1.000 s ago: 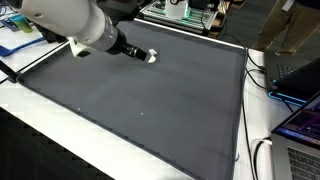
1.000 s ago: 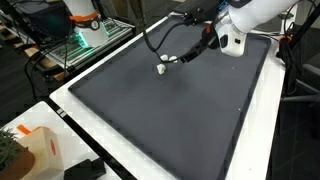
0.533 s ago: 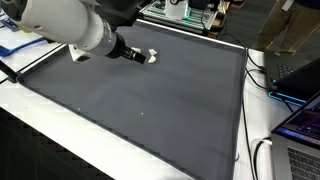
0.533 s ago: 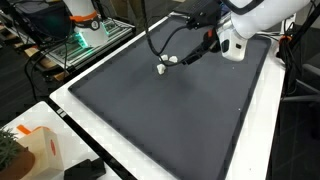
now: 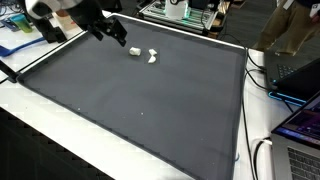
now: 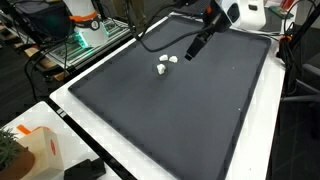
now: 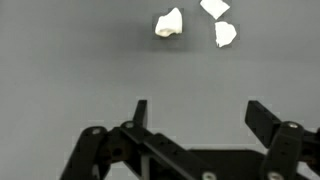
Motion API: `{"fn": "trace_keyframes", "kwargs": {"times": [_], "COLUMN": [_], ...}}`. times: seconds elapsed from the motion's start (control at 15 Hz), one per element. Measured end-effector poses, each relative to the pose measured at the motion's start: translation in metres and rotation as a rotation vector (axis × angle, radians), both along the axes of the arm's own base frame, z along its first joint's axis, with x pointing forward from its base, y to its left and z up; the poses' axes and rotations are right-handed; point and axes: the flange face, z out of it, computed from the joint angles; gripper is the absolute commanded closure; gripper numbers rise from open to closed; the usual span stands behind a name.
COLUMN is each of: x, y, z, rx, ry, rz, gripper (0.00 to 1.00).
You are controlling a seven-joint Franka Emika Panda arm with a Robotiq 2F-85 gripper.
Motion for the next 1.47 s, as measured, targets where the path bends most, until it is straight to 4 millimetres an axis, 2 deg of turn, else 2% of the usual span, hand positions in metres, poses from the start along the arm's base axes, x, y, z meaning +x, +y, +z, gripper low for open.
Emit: {"fn": "trace_keyframes", "kwargs": {"times": [0.33,0.53,1.07,1.27,1.47], "x": [-0.021,-0.035,-0.04,-0.061,-0.094], "y": [-0.02,-0.022,-0.017,-0.012,-0.02], "z": [0.042,0.055,0.052,0.039,0.038], "rx": [0.035,0.037,0.032,0.028,0.073], "ry": [-0.197,-0.243,-0.25,-0.271,-0.301], "rz": [0.012,0.009,0.0,-0.02,-0.061], "gripper": [0.0,0.0,0.0,0.0,0.0]}}
